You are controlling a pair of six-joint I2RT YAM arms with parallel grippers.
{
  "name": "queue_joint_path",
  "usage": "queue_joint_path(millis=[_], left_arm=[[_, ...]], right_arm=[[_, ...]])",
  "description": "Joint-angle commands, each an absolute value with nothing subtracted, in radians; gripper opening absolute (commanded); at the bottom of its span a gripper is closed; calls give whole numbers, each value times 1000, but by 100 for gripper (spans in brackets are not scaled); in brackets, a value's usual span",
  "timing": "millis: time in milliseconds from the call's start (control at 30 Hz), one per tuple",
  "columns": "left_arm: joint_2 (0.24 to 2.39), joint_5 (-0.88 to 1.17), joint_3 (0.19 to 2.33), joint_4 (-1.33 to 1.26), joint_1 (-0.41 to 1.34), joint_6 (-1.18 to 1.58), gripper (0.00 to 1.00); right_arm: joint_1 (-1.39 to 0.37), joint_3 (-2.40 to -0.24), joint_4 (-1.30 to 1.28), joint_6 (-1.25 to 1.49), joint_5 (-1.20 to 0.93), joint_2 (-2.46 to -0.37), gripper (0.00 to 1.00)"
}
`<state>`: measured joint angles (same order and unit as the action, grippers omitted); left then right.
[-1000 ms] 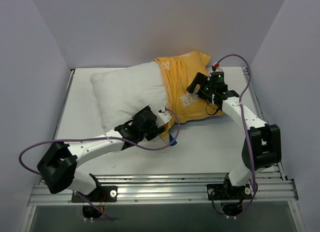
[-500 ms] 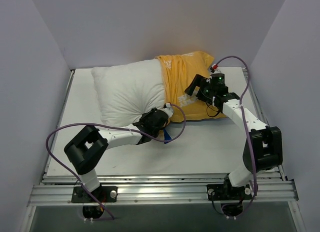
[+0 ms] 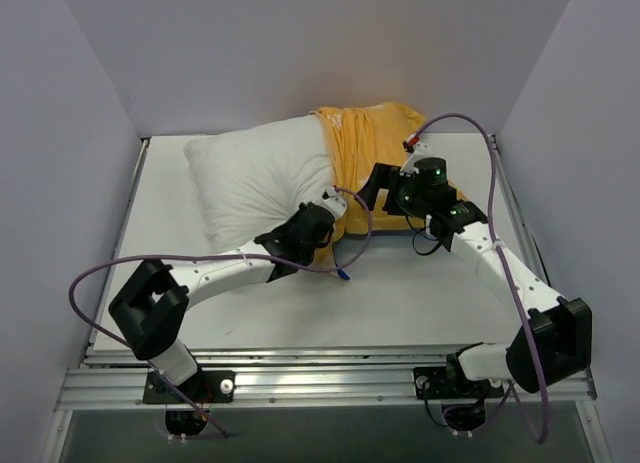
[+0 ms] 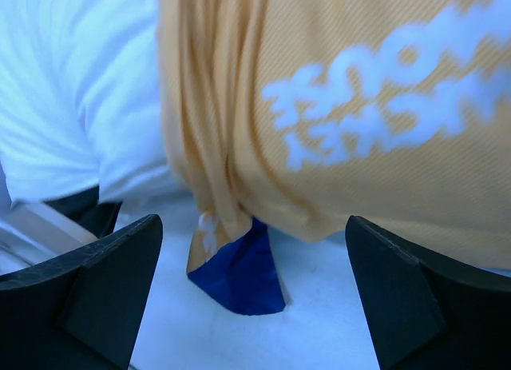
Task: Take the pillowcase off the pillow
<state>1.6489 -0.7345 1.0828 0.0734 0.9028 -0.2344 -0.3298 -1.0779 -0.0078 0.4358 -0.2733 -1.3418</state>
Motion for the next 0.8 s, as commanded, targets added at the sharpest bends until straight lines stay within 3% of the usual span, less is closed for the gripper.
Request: queue_joint_path(millis=[0, 133, 300, 767], left_arm=[[1511, -641, 1227, 130, 919, -83, 2], [1450, -592, 1270, 199, 920, -9, 2], [1404, -552, 1319, 291, 920, 84, 2], [1373, -526, 1350, 377, 920, 190, 2]], right_arm=[[-403, -1011, -48, 399, -209, -1250, 93], [-414, -910, -22, 411, -215, -1175, 92], [-480, -936, -26, 370, -268, -1146, 92], [-673, -1075, -34, 379, -158, -1305, 89]])
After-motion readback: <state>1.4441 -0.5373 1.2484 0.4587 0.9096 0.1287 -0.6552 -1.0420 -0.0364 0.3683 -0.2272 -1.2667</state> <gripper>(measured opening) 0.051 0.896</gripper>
